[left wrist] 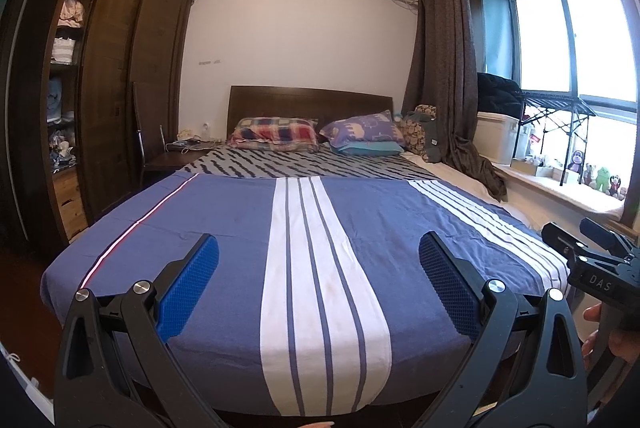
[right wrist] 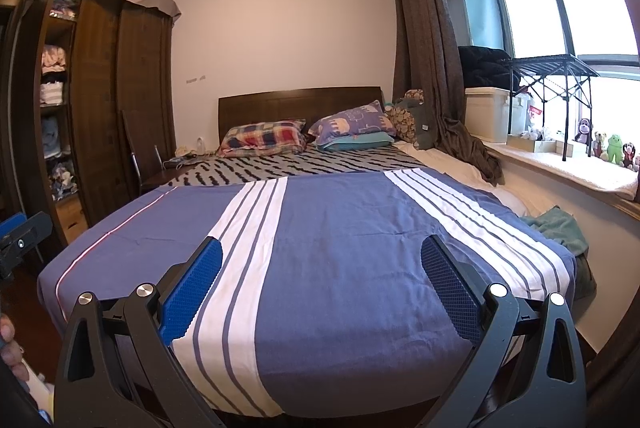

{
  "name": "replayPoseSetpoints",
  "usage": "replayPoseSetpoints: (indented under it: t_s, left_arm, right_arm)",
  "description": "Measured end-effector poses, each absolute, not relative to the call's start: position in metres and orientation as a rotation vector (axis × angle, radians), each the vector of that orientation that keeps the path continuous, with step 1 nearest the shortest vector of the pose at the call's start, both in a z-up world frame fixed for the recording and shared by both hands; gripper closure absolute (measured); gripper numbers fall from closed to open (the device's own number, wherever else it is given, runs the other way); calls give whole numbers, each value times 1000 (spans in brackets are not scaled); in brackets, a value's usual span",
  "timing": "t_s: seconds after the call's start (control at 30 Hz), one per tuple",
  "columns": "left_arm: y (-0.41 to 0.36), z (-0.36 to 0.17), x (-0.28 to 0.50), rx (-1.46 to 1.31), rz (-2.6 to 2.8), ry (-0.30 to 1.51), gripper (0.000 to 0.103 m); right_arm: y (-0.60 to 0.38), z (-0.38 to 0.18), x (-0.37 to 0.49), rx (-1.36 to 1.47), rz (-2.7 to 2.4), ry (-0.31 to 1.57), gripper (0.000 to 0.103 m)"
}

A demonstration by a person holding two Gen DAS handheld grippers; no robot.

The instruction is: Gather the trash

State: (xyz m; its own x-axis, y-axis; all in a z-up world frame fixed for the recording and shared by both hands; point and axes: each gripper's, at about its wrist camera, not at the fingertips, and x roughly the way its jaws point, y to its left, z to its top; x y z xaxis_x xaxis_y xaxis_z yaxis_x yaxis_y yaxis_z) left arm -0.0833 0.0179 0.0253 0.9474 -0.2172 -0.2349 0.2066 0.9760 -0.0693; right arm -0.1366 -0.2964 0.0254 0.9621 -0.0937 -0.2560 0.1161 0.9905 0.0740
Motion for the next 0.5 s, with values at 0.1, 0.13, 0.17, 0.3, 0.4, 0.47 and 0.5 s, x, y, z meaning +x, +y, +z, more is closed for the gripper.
replayPoseSetpoints:
  t_s: [0.1,0.13,0.17,0.3,0.4,0.47,0.5]
  left_arm:
    - [17,25,-83,-40,-219,244,8]
    - [16,25,-83,-39,-221,245,8]
    - [16,26,-83,-38,-224,247,8]
    - [17,28,-82,-39,-217,256,8]
    - [17,29,-81,-35,-225,263,8]
    - [17,28,-80,-36,-225,269,8]
    - [17,29,-79,-36,-223,271,8]
  right_arm:
    - [-296,25,-137,88,-107,256,3]
    - [-296,25,-136,88,-106,256,3]
    - [-296,25,-136,88,-105,255,3]
    - [-296,26,-136,85,-104,255,3]
    - [-297,25,-135,84,-102,258,3]
    - [-298,25,-135,82,-101,258,3]
    - [-299,25,-135,81,-99,259,3]
